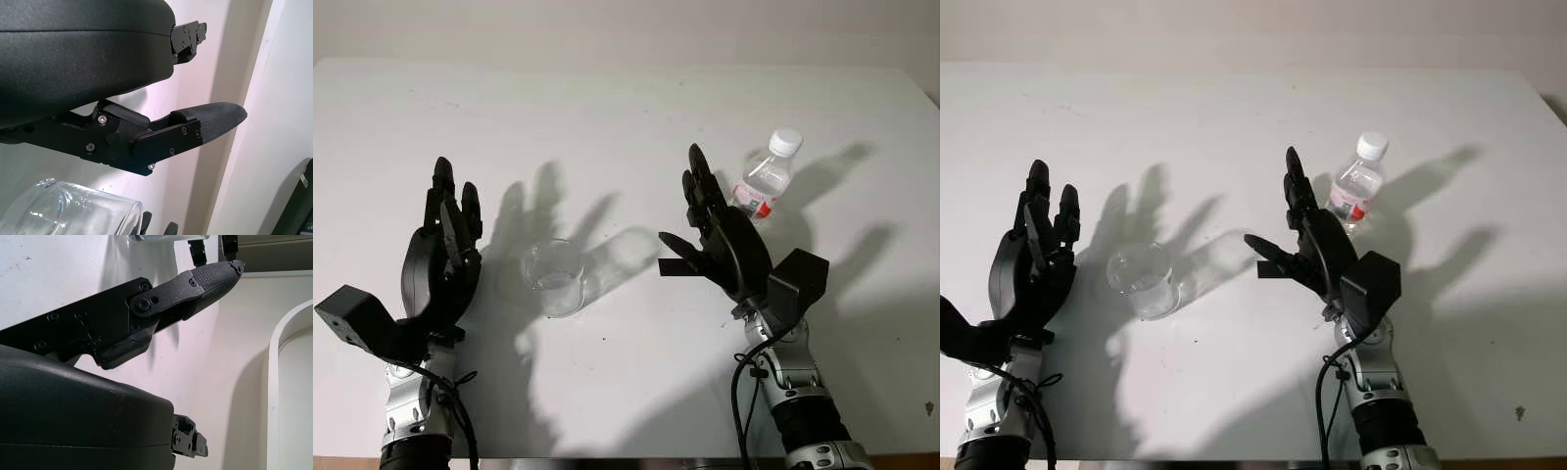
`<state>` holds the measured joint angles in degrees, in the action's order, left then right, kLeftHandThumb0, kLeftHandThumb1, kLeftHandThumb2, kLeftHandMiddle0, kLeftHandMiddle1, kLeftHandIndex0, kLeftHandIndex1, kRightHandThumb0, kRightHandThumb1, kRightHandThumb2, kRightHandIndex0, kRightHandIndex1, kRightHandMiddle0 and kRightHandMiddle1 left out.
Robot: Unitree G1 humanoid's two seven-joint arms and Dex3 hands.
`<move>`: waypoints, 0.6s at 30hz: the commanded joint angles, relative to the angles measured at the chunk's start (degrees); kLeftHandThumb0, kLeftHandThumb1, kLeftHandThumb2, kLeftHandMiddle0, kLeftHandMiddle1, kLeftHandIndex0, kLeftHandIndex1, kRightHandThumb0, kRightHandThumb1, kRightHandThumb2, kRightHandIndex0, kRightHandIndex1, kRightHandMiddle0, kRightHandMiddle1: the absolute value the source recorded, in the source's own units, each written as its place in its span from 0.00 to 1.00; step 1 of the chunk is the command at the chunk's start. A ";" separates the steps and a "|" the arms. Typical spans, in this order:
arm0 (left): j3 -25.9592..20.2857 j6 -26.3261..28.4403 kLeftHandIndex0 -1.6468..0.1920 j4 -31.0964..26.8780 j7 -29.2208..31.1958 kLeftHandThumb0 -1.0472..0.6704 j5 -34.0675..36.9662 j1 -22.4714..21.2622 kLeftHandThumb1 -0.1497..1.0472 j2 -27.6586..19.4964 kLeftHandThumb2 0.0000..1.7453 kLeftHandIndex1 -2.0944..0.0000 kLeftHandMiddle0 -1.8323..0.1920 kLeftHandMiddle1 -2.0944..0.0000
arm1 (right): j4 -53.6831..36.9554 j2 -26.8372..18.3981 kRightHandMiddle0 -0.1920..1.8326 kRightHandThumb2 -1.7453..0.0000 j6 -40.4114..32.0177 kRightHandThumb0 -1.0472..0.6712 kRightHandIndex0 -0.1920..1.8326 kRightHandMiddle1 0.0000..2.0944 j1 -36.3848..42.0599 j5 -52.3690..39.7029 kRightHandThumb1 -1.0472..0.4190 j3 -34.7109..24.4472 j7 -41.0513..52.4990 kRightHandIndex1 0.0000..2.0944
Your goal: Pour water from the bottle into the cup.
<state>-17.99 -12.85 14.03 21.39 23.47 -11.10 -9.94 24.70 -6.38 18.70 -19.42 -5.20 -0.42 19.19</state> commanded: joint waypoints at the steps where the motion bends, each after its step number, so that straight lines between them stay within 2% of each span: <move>1: -0.06 0.26 1.00 0.11 0.20 0.17 0.10 1.13 1.00 0.01 0.40 1.00 1.00 1.00 | -1.54 -0.06 0.00 0.97 0.14 0.04 0.00 0.00 1.26 0.05 0.06 0.10 -0.13 0.00; 10: 0.39 -0.08 1.00 2.18 0.02 0.17 -0.78 -0.90 1.00 -0.14 0.40 1.00 1.00 1.00 | -0.96 -0.85 0.00 0.97 0.49 0.04 0.00 0.00 1.25 0.17 0.05 0.97 2.73 0.00; 18: 0.54 -1.37 1.00 4.01 1.06 0.17 -0.52 -1.71 1.00 0.26 0.41 1.00 1.00 1.00 | -12.56 -5.92 0.00 0.97 -3.25 0.04 0.00 0.00 3.99 -5.59 0.05 0.95 13.05 0.00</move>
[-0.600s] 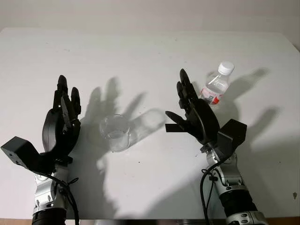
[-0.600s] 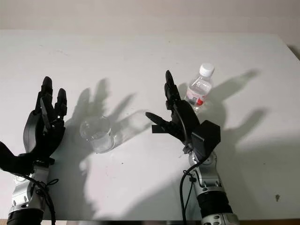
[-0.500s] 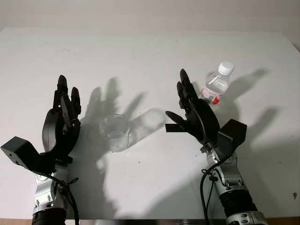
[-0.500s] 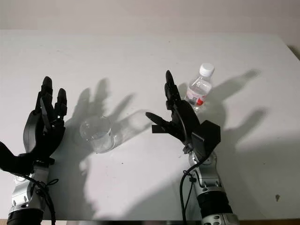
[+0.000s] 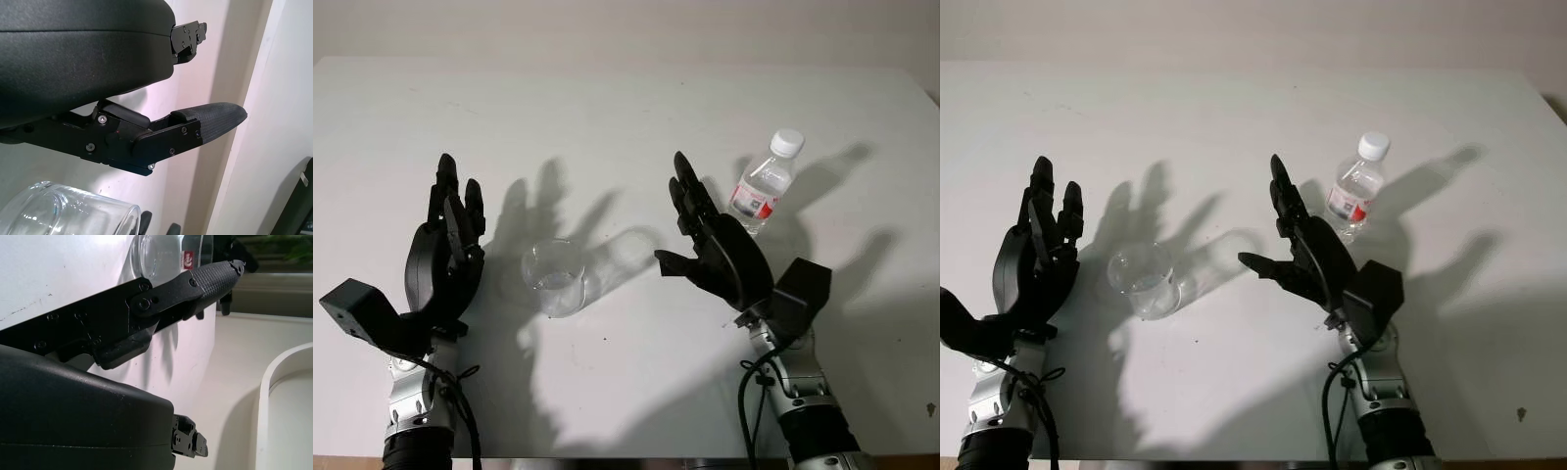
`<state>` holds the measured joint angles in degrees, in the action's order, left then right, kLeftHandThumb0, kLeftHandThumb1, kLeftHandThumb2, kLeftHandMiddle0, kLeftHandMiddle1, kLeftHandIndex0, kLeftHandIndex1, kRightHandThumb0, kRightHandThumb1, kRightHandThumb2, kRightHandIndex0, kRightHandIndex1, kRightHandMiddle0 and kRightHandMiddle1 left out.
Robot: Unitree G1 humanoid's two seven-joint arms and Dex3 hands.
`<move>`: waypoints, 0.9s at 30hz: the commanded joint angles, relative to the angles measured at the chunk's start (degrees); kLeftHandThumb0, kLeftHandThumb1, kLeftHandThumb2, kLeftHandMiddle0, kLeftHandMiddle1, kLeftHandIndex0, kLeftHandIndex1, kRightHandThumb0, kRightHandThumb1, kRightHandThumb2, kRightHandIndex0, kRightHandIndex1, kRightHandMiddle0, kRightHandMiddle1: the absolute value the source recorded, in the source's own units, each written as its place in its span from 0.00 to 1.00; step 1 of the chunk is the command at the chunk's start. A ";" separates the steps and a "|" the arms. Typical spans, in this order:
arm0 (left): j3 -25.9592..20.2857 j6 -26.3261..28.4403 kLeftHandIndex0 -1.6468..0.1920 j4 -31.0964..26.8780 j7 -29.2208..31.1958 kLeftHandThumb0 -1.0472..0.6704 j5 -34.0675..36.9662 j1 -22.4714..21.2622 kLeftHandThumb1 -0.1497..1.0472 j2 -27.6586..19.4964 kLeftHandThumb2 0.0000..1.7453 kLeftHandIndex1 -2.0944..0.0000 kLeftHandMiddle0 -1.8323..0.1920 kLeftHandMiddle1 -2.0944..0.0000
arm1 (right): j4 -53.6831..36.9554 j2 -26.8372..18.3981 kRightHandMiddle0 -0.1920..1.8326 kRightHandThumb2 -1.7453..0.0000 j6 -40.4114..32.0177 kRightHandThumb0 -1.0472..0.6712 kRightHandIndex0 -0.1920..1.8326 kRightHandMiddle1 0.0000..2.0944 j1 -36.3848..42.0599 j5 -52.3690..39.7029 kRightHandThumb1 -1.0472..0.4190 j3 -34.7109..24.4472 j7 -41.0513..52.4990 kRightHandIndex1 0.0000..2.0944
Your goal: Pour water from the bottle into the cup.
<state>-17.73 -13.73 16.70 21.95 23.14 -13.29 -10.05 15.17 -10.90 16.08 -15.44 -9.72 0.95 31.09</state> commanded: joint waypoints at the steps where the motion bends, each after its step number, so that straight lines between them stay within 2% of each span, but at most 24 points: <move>1: 0.37 -0.60 1.00 1.54 0.58 0.17 -0.28 0.34 1.00 0.38 0.41 1.00 1.00 1.00 | -4.87 -2.37 0.00 0.97 -1.87 0.05 0.00 0.00 -0.24 -2.40 0.05 -0.70 2.54 0.00; 7: 0.60 -1.30 1.00 2.71 0.59 0.17 -0.34 -0.51 1.00 0.86 0.41 1.00 1.00 1.00 | -15.86 -7.12 0.00 0.97 -4.64 0.09 0.00 0.00 -3.26 -8.40 0.06 -3.25 7.16 0.00; 12: 0.61 -2.16 1.00 4.28 0.68 0.17 -0.19 -1.25 1.00 1.24 0.41 1.00 1.00 1.00 | -20.93 -10.90 0.00 0.98 -3.68 0.13 0.00 0.00 -7.18 -13.62 0.09 -5.99 11.96 0.00; 19: 0.92 -2.83 1.00 5.52 0.09 0.16 -0.83 -2.24 1.00 1.68 0.41 1.00 1.00 1.00 | -18.96 -10.99 0.00 0.97 -0.46 0.16 0.00 0.00 -14.63 -21.13 0.10 -9.06 18.07 0.00; 24: 0.88 -3.44 1.00 6.95 -0.31 0.16 -0.85 -3.23 1.00 1.96 0.41 1.00 1.00 1.00 | -16.54 -10.05 0.02 0.96 2.90 0.14 0.00 0.01 -19.16 -22.34 0.07 -12.53 15.86 0.00; 27: 0.92 -3.80 1.00 7.13 -0.06 0.16 -0.91 -3.24 1.00 1.89 0.41 1.00 1.00 1.00 | -12.58 -8.82 0.02 0.97 6.91 0.18 0.00 0.01 -22.02 -23.74 0.07 -15.69 14.47 0.00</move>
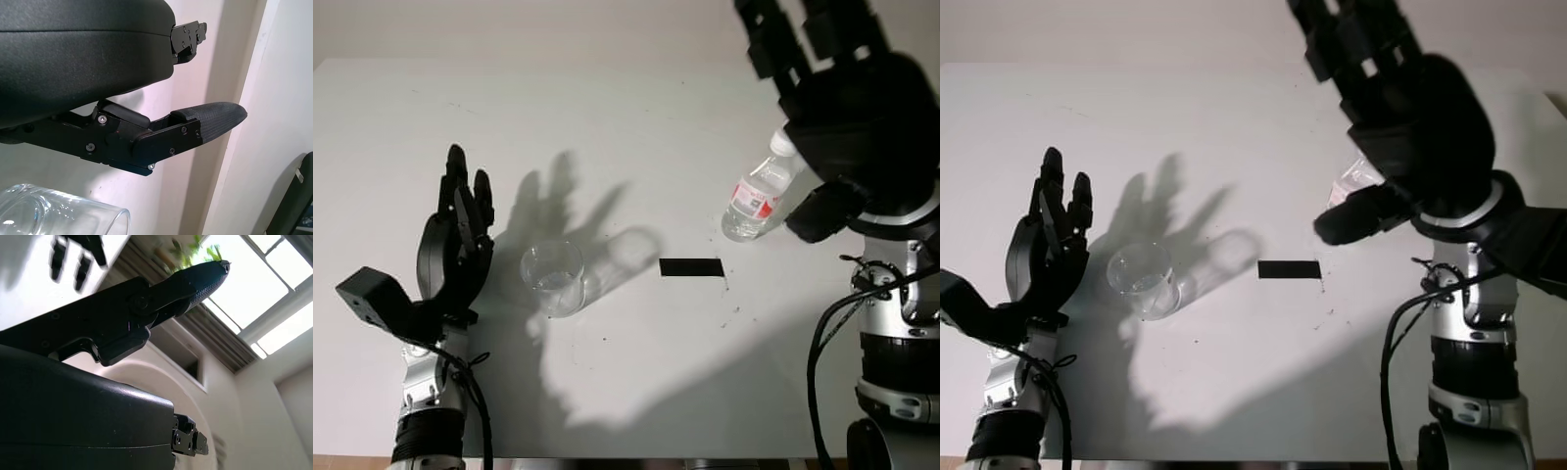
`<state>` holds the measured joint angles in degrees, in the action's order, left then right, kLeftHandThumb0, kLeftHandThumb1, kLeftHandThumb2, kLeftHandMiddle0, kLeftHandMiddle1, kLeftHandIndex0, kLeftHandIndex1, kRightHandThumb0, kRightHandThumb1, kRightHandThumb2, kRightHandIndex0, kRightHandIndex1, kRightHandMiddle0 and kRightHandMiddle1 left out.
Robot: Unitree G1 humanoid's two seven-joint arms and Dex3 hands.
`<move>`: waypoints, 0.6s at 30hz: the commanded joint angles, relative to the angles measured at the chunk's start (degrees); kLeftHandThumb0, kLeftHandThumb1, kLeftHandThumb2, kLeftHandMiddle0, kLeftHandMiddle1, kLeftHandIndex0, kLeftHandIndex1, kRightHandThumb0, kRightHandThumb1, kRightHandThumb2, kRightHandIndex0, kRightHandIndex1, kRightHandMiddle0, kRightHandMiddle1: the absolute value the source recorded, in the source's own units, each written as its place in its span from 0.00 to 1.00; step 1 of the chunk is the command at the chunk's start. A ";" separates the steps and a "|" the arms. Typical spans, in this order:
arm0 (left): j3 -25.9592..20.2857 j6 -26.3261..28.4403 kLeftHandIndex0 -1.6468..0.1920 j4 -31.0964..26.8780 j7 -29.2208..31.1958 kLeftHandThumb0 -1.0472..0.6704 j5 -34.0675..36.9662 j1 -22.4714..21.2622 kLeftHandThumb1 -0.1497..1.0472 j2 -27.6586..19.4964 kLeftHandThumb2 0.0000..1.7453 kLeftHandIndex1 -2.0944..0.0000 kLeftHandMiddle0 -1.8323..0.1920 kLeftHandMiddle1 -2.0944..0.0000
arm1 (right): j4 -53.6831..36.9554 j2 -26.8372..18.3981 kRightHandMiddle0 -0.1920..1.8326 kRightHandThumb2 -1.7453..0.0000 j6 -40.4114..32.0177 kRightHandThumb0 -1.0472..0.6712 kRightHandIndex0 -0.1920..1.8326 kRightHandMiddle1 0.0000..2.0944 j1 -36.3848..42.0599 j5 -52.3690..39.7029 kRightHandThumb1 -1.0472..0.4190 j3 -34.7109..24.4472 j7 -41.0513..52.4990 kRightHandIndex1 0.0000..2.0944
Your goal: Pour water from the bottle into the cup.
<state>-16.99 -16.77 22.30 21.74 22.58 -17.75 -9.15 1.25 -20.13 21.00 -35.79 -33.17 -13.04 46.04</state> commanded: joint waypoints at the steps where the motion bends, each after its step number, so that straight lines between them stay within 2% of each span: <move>1: 0.14 -0.88 1.00 1.50 0.22 0.16 -0.31 1.26 1.00 0.97 0.41 1.00 1.00 1.00 | 3.33 0.47 0.01 0.96 5.11 0.19 0.00 0.01 -2.66 1.23 0.06 -2.81 -1.41 0.00; 4: -0.10 -1.05 1.00 1.37 0.59 0.16 0.21 1.41 1.00 0.95 0.42 1.00 1.00 1.00 | 8.95 -0.84 0.00 0.97 14.78 0.14 0.00 0.01 -4.16 12.04 0.08 -5.53 -8.54 0.00; 6: -0.30 -0.88 1.00 1.17 0.62 0.16 0.48 1.50 1.00 0.90 0.42 1.00 1.00 1.00 | 11.87 -2.37 0.00 0.98 17.94 0.11 0.00 0.00 -3.44 19.60 0.09 -6.51 -13.92 0.00; 10: -0.71 -0.60 1.00 1.14 1.10 0.16 0.99 1.59 1.00 0.57 0.41 1.00 1.00 1.00 | 17.10 -4.96 0.00 0.98 17.66 0.10 0.00 0.00 -1.73 26.13 0.11 -6.30 -19.98 0.00; 18: -1.01 -0.45 1.00 1.22 2.37 0.17 1.10 1.68 1.00 -0.48 0.43 1.00 1.00 1.00 | 22.18 -7.95 0.00 0.97 14.87 0.09 0.00 0.00 3.06 27.34 0.11 -5.04 -22.54 0.00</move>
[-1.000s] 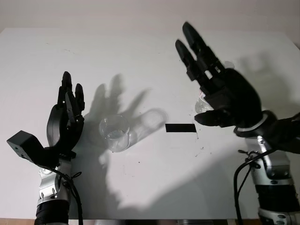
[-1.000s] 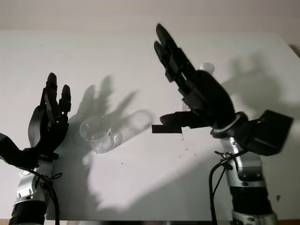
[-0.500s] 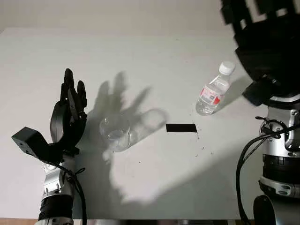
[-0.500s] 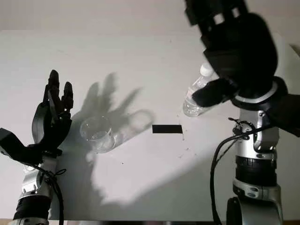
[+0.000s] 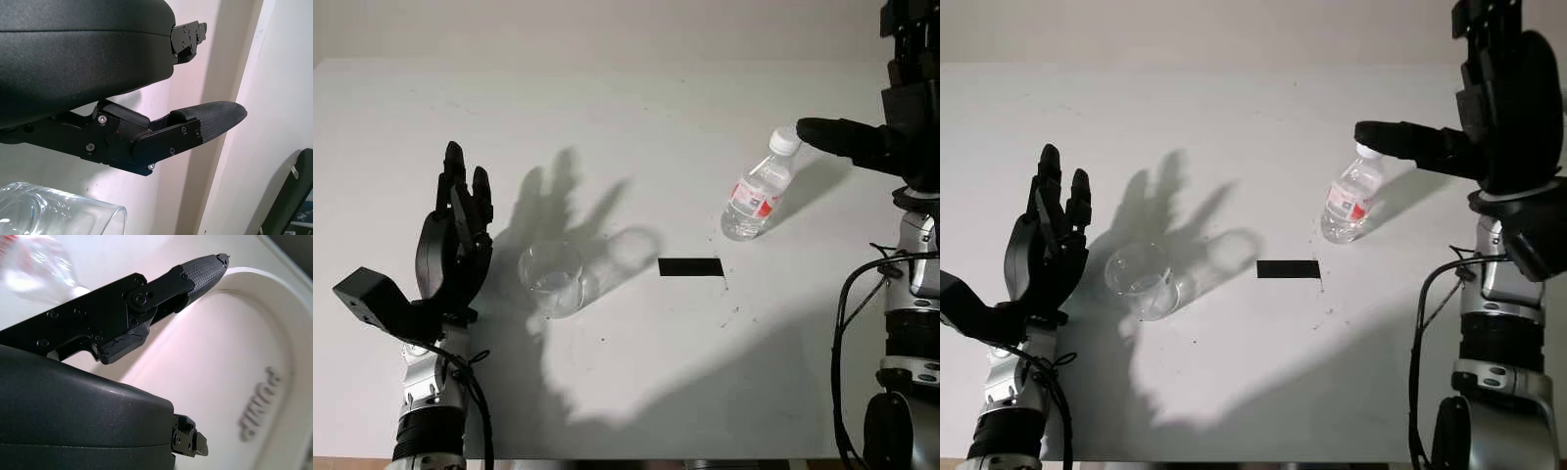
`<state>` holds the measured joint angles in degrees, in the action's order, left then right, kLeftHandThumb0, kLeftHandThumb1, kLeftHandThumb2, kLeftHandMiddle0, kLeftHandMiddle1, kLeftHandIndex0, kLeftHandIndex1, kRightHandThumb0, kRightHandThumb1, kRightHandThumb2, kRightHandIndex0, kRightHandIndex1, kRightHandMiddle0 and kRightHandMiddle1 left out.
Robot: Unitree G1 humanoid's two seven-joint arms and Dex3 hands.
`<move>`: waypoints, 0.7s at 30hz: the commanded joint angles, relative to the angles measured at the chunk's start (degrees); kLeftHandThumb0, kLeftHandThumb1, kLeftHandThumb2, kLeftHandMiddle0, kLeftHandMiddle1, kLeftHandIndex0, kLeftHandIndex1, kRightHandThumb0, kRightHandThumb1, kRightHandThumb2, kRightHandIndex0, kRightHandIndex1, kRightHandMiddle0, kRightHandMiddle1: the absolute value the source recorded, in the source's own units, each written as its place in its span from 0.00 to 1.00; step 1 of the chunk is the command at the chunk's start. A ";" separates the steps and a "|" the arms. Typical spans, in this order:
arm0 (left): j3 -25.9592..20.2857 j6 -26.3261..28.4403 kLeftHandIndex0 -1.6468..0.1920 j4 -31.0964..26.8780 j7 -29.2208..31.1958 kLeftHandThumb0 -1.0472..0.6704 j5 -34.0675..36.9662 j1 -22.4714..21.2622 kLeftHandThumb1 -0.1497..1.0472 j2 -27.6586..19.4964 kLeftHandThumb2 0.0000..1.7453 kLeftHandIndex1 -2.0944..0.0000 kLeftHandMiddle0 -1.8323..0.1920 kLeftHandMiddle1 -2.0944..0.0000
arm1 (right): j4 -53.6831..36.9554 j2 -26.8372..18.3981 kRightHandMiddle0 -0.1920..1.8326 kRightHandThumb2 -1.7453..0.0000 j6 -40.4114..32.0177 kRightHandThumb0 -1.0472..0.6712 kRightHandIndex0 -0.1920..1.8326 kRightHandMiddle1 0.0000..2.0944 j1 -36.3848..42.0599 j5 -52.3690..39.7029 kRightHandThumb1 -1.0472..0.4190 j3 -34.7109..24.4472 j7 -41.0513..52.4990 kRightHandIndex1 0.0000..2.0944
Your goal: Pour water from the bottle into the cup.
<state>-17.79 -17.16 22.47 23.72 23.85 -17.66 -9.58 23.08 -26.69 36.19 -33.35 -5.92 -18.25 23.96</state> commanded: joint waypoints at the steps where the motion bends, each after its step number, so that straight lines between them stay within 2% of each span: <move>1: -0.23 0.03 1.00 0.97 0.36 0.17 -0.14 1.59 1.00 -0.05 0.43 1.00 1.00 1.00 | 0.43 -1.46 0.00 0.97 -0.72 0.09 0.00 0.00 1.04 0.08 0.11 0.27 -0.78 0.00; 7: -0.39 0.43 1.00 0.58 0.47 0.17 -0.01 1.81 1.00 -0.41 0.42 1.00 1.00 1.00 | -2.79 -0.79 0.00 0.97 -5.57 0.06 0.00 0.00 6.14 -0.89 0.11 1.30 -1.42 0.00; 13: -0.82 1.49 1.00 -0.81 -0.30 0.17 -0.03 2.48 1.00 -0.76 0.42 1.00 1.00 1.00 | -6.63 2.06 0.01 0.97 -8.41 0.03 0.00 0.01 12.88 -2.12 0.11 2.00 -3.73 0.00; 18: -1.04 2.31 1.00 -2.01 0.24 0.16 0.49 3.05 1.00 -1.32 0.41 1.00 1.00 1.00 | -1.42 5.86 0.01 0.97 -12.21 0.00 0.00 0.01 14.07 -4.74 0.12 1.76 -6.32 0.01; 21: -1.27 2.39 1.00 -2.41 0.84 0.16 0.79 3.46 1.00 -1.56 0.41 1.00 1.00 1.00 | 5.18 6.74 0.02 0.97 -12.91 0.00 0.00 0.02 12.93 -5.52 0.12 1.83 -6.02 0.01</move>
<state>-18.79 -15.04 20.30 24.14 24.37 -15.71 -10.70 25.60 -20.29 23.65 -20.10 -10.77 -16.18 17.63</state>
